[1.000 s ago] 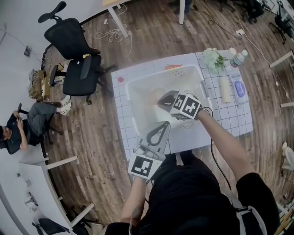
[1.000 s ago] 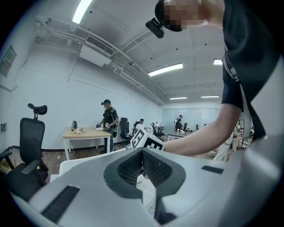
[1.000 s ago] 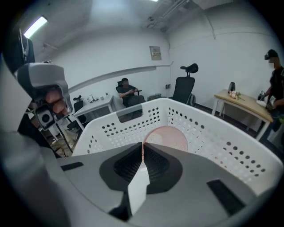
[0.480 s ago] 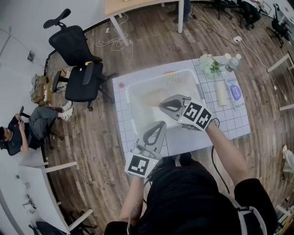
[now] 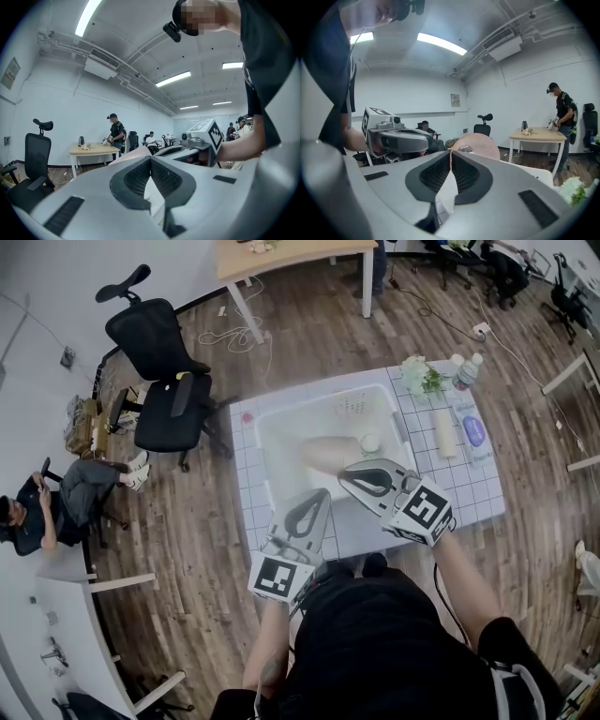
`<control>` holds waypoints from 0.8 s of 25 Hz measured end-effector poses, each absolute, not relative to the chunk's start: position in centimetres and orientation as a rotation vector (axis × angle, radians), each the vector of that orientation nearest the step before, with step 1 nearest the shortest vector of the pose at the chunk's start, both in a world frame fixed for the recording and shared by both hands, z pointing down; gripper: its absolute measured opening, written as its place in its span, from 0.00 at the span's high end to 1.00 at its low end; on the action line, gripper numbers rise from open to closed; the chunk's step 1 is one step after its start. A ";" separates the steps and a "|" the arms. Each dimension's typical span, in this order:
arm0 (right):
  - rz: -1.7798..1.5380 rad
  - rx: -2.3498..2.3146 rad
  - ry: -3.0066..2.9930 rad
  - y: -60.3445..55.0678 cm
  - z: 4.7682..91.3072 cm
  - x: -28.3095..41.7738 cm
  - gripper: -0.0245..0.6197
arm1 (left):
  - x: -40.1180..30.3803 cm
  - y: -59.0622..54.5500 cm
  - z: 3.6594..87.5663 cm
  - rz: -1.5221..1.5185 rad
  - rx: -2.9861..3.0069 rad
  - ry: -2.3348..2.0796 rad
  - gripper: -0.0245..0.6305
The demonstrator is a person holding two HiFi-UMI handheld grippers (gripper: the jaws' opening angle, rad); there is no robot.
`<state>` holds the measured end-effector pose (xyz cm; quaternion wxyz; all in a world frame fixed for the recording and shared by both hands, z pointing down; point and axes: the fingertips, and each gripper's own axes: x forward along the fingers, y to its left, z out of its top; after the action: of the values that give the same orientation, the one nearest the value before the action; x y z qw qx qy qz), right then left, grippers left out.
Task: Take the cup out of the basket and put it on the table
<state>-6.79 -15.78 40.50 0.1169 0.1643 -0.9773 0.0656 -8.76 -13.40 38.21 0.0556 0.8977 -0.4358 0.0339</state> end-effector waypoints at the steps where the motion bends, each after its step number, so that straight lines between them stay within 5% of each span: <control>1: 0.192 0.495 -2.881 -15.3 40.1 -6.5 0.92 | -8.6 -13.2 38.2 0.091 2.731 -1.321 0.95; 20: 0.195 0.681 -2.974 -10.6 38.2 -1.7 0.92 | -5.9 -10.6 38.6 0.051 2.728 -1.280 0.95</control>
<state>-1.70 -10.59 38.19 0.0422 0.2226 -0.9719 0.0639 -5.92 -10.57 38.60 0.0637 0.9034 -0.4237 0.0168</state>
